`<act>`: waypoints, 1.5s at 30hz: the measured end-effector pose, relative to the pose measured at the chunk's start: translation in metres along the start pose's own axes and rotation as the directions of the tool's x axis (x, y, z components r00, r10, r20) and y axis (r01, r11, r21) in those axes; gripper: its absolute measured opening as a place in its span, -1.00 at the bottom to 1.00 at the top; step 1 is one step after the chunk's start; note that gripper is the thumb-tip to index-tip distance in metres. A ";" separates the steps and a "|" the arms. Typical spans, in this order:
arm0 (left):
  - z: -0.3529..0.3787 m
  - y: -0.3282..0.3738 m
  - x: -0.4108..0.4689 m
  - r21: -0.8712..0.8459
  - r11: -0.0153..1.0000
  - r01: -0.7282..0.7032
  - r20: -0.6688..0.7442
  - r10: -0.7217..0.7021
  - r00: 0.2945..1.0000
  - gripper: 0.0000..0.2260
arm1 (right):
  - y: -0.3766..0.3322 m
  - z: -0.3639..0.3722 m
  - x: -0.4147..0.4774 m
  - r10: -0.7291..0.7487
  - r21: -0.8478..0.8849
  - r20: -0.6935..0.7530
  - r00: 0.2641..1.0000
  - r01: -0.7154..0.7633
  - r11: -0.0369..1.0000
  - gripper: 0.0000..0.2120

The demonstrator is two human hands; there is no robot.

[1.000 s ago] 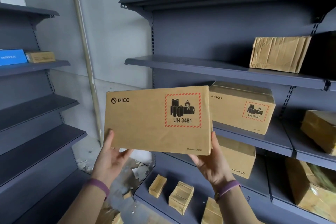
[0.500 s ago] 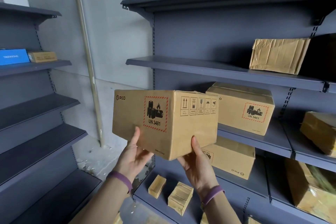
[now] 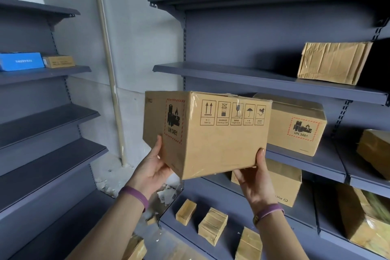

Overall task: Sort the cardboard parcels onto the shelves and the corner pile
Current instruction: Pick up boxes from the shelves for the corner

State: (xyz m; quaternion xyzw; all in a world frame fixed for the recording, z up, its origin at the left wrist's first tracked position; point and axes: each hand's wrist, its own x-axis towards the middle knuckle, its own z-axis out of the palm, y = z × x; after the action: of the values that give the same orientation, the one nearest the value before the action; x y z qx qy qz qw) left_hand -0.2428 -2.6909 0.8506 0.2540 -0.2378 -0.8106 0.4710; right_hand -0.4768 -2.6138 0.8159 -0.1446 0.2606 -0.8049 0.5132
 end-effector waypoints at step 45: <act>-0.007 -0.015 0.007 -0.094 0.968 -0.233 -0.070 0.227 0.971 -0.58 | 0.039 0.016 -0.004 0.159 -0.119 0.040 0.986 -0.154 0.981 -0.54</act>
State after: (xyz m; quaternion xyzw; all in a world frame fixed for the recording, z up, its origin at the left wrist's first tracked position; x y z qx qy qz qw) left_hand -0.2515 -2.6913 0.8346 0.2242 -0.2104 -0.7537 0.5809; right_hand -0.4380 -2.6278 0.8075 -0.1730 0.3045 -0.7417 0.5720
